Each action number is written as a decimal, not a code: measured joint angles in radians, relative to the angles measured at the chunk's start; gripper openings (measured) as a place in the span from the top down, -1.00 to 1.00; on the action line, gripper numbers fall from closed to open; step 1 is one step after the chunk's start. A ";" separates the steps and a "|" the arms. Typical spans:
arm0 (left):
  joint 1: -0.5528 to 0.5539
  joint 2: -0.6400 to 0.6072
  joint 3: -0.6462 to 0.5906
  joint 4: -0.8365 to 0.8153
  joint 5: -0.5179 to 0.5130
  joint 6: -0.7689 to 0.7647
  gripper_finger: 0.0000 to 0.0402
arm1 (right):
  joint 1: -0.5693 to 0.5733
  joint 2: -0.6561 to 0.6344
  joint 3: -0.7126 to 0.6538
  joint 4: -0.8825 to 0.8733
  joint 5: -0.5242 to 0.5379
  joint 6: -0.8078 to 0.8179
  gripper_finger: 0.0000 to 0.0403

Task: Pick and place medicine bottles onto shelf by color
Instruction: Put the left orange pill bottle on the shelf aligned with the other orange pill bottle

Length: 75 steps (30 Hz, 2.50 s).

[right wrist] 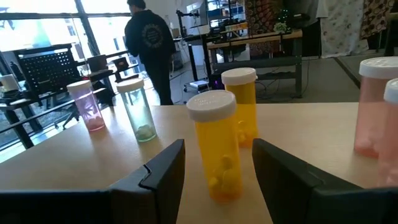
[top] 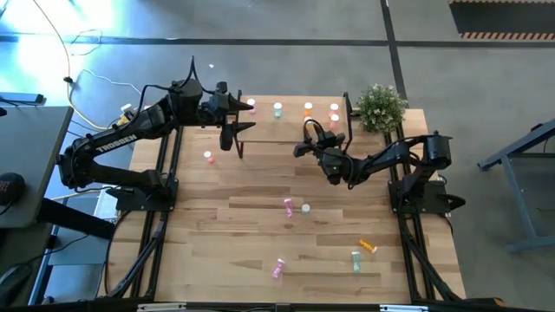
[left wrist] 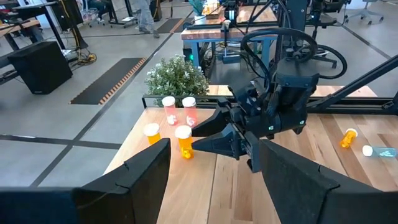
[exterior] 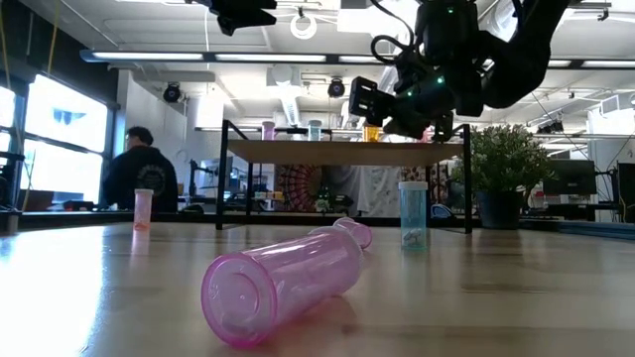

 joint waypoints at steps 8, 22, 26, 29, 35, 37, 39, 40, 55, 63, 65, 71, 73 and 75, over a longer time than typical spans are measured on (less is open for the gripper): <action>0.000 0.000 0.000 0.000 0.000 -0.001 -0.17 | 0.039 -0.001 0.000 0.002 0.002 0.055 0.11; 0.000 0.000 0.000 0.001 0.000 0.000 -0.17 | 0.041 -0.001 0.000 -0.009 -0.110 0.071 0.11; 0.000 0.000 0.000 0.001 0.000 0.000 -0.17 | 0.022 -0.002 0.000 -0.012 -0.126 0.071 0.11; 0.000 0.000 0.000 0.001 0.000 0.000 -0.17 | 0.009 -0.002 0.000 -0.014 -0.144 0.071 0.11; 0.000 0.000 0.000 0.001 -0.001 0.000 -0.17 | -0.003 -0.003 0.000 -0.020 -0.150 0.071 0.11; 0.000 0.000 0.000 0.001 -0.004 0.000 -0.17 | -0.003 -0.003 0.000 -0.024 -0.151 0.069 0.11; 0.000 0.000 0.000 0.001 -0.004 0.000 -0.17 | -0.003 -0.003 0.000 -0.025 -0.151 0.070 0.11; 0.000 0.000 0.000 0.001 -0.004 0.000 -0.17 | -0.003 -0.003 0.000 -0.024 -0.151 0.071 0.11; 0.000 0.000 0.000 0.001 -0.004 0.000 -0.17 | 0.028 -0.056 0.052 -0.198 -0.133 0.127 0.11; 0.000 0.000 0.000 0.001 -0.004 0.000 -0.17 | 0.013 -0.075 0.154 -0.496 -0.142 0.185 0.11; 0.000 0.000 0.000 0.001 -0.004 0.000 -0.17 | 0.009 -0.075 0.171 -0.547 -0.142 0.204 0.11; 0.000 0.000 0.000 0.000 -0.004 0.000 -0.17 | 0.009 -0.074 0.201 -0.666 -0.140 0.254 0.11; 0.000 0.000 0.000 0.000 -0.004 0.000 -0.17 | 0.009 -0.074 0.206 -0.691 -0.130 0.269 0.11; 0.000 0.000 0.000 0.000 -0.004 0.000 -0.17 | 0.006 -0.074 0.207 -0.693 -0.119 0.269 0.11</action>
